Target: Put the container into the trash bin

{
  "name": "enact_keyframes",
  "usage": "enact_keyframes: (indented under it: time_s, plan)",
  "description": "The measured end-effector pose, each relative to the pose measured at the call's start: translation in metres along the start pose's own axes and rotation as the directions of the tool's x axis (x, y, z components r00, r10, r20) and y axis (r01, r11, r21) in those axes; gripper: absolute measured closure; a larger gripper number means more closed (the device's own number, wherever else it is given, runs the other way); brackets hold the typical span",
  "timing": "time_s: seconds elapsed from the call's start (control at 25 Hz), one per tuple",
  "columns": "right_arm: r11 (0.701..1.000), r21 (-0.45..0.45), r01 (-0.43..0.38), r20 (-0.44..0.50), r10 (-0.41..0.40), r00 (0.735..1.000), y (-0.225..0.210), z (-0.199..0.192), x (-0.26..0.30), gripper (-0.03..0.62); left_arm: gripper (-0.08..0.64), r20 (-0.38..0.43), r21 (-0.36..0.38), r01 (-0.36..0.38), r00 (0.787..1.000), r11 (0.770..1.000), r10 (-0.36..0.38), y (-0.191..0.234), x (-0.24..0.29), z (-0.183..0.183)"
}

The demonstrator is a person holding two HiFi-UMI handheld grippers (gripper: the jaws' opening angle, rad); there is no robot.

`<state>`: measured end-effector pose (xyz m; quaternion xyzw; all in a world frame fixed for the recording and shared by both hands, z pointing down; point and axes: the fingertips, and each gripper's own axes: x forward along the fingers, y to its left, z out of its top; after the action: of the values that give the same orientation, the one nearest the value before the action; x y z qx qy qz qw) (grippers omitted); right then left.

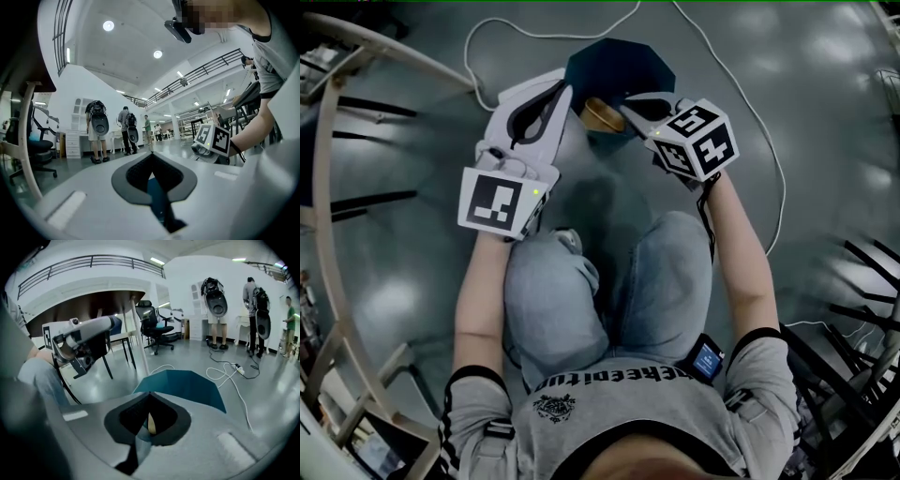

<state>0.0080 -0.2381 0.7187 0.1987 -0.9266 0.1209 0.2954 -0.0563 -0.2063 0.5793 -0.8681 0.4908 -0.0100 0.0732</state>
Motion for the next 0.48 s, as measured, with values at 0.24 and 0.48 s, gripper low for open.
enact_keyframes:
  time_s: [0.24,0.48]
  plan:
    - [0.998,0.013,0.059,0.149,-0.06,0.987,0.002,0.012,-0.027,0.591,0.54,-0.002,0.001,0.017,1.0,1.0,-0.017,-0.007,0.006,0.001]
    - [0.992,0.042,0.122,0.297,-0.129,0.946,0.001,0.027,-0.054,0.591,0.54,0.001,-0.015,0.016,1.0,1.0,-0.016,-0.008,0.015,0.007]
